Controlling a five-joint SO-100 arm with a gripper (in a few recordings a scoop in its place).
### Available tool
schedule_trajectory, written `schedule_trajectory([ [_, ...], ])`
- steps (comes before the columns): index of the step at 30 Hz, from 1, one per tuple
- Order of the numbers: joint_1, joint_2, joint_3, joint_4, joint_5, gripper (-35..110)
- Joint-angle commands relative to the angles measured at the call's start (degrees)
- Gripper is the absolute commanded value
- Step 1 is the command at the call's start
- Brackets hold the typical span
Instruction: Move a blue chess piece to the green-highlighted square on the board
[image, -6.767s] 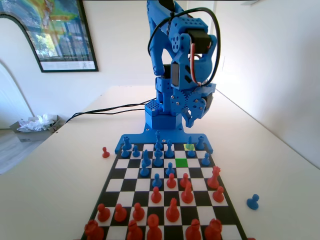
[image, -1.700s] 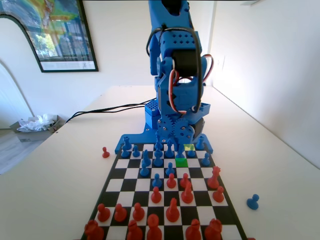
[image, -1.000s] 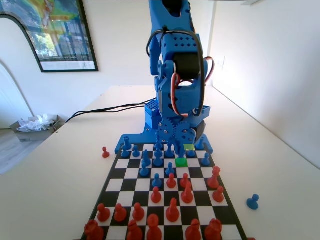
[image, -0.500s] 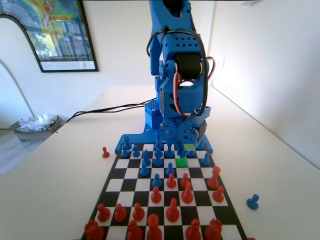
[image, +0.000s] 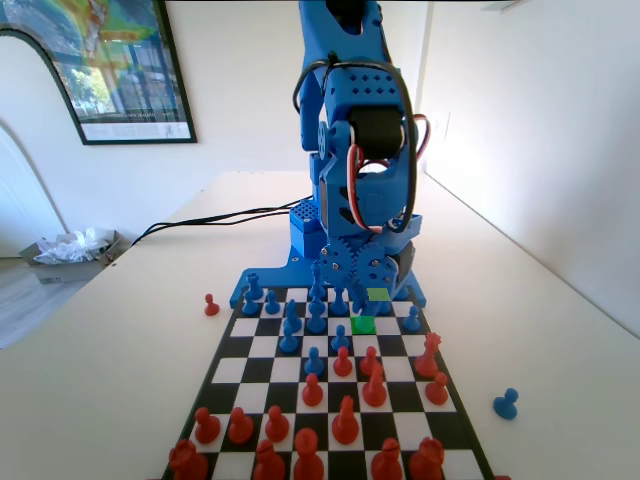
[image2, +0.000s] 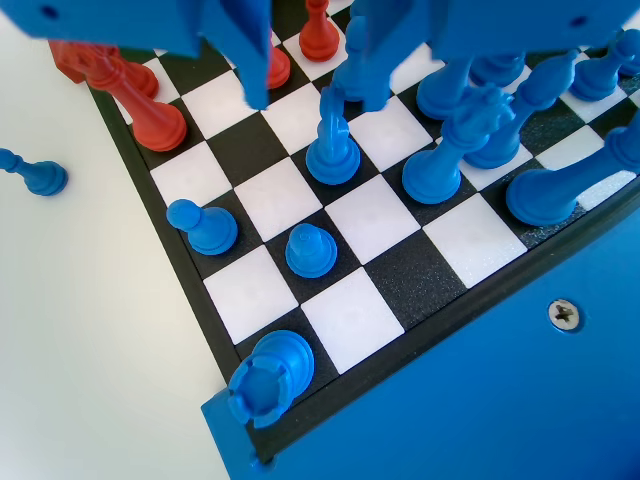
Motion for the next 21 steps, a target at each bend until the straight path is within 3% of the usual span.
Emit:
schedule_trajectory([
  [1,-0.7,2.2,0.0,0.8,-1.1,15],
  [9,-0.4,5.4,-2.5,6.0,-1.0,15],
  [16,-0.2,11.8,-11.2,18.7,-0.6,15],
  [21,0.4,15.0,-18.9,28.0,-2.1,3],
])
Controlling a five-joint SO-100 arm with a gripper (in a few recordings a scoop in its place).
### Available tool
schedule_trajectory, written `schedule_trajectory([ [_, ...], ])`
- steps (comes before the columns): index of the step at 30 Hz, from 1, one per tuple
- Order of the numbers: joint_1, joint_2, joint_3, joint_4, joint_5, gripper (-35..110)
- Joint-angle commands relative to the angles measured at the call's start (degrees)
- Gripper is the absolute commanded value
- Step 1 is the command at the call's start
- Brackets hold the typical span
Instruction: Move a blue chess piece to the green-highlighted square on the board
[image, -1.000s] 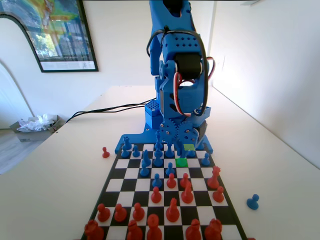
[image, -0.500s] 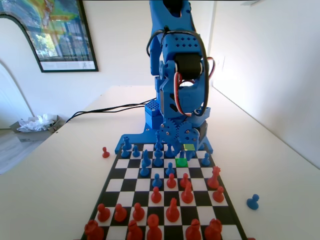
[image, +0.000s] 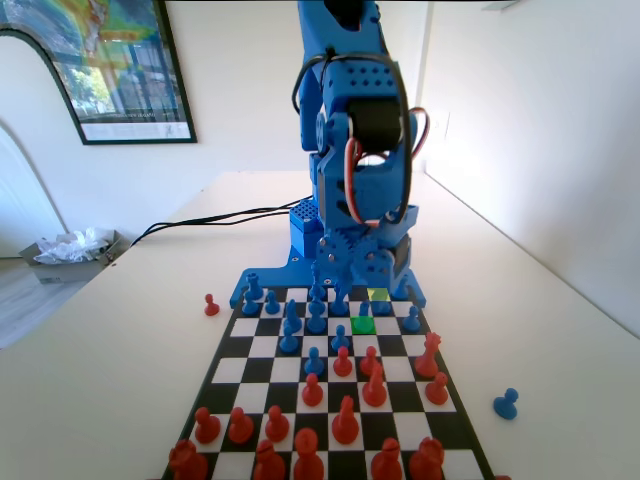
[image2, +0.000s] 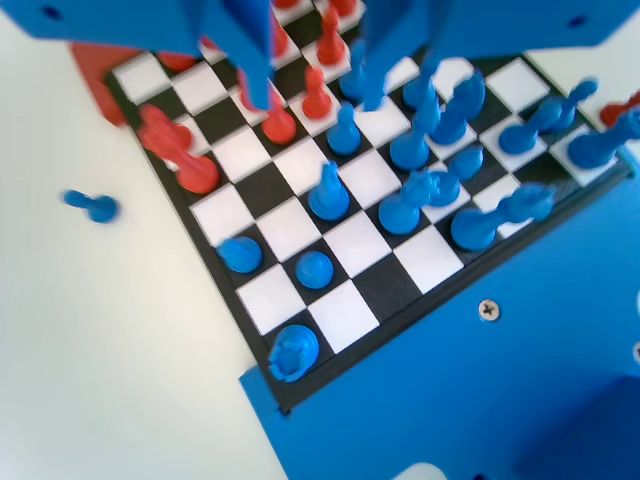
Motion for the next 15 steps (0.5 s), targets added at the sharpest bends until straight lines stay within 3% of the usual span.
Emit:
schedule_trajectory([
  [1,-0.2,6.0,-10.6,8.3,-2.5,1],
  [9,1.8,10.7,-24.1,24.0,-12.7,1],
  [15,5.4,18.6,-32.9,35.7,-27.1,1],
])
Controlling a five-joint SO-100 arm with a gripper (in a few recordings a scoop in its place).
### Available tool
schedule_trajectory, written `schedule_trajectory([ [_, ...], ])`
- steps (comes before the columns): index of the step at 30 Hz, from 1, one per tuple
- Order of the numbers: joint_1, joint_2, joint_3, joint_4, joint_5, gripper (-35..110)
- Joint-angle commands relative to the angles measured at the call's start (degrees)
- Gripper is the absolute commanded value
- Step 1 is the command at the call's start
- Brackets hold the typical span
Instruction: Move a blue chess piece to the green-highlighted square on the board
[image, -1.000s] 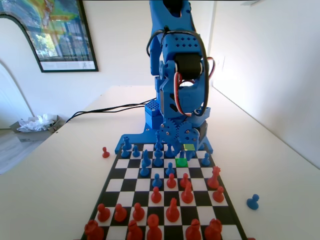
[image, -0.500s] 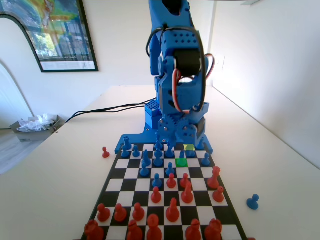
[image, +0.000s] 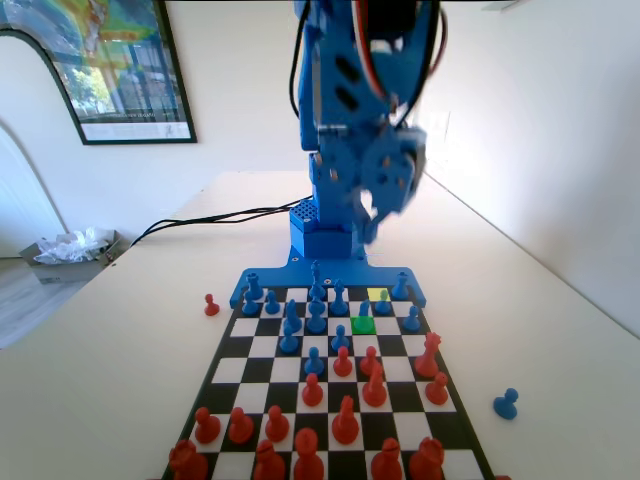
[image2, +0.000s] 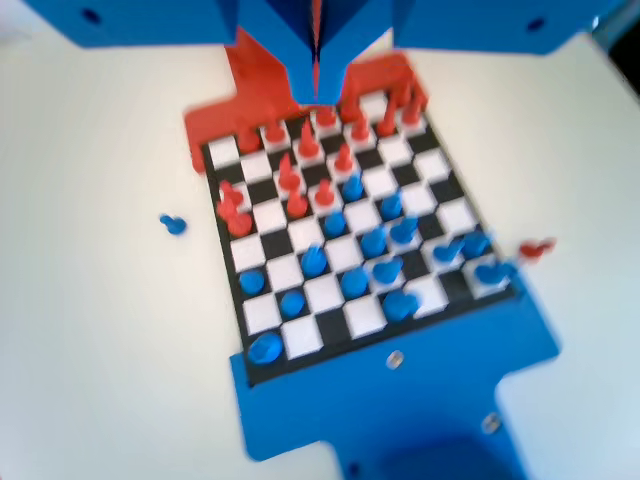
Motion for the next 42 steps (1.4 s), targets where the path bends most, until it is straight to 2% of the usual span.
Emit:
schedule_trajectory([
  [1,1.2,8.4,-9.2,6.8,-7.8,1],
  [10,4.0,16.7,-14.6,16.6,-23.9,1],
  [18,3.5,31.0,-3.5,16.6,-31.8,1],
  [22,2.4,39.6,4.9,16.2,-32.8,1],
  [33,1.8,51.2,21.5,5.2,-31.2,1],
  [42,2.2,56.6,22.7,2.6,-30.7,1],
])
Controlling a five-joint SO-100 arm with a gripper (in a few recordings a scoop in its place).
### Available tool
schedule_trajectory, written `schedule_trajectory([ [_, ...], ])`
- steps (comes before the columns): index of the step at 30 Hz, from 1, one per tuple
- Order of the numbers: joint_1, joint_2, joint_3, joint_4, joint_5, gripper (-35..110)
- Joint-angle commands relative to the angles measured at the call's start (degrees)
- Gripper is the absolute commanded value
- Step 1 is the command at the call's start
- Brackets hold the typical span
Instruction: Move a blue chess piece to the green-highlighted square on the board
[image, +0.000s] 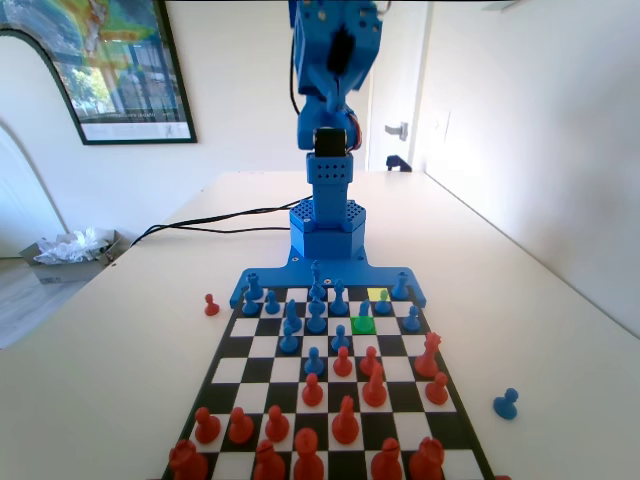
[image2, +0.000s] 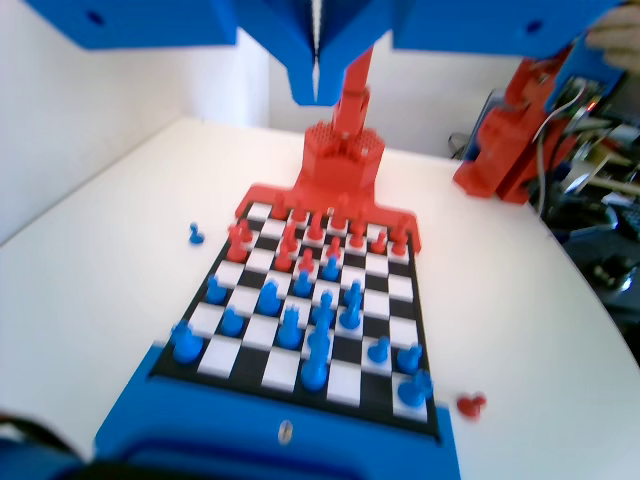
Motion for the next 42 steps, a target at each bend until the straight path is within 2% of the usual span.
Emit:
schedule_trajectory([
  [1,-0.9,3.0,0.2,-1.1,-0.4,1],
  [42,2.0,7.4,0.4,-2.0,-0.3,3],
])
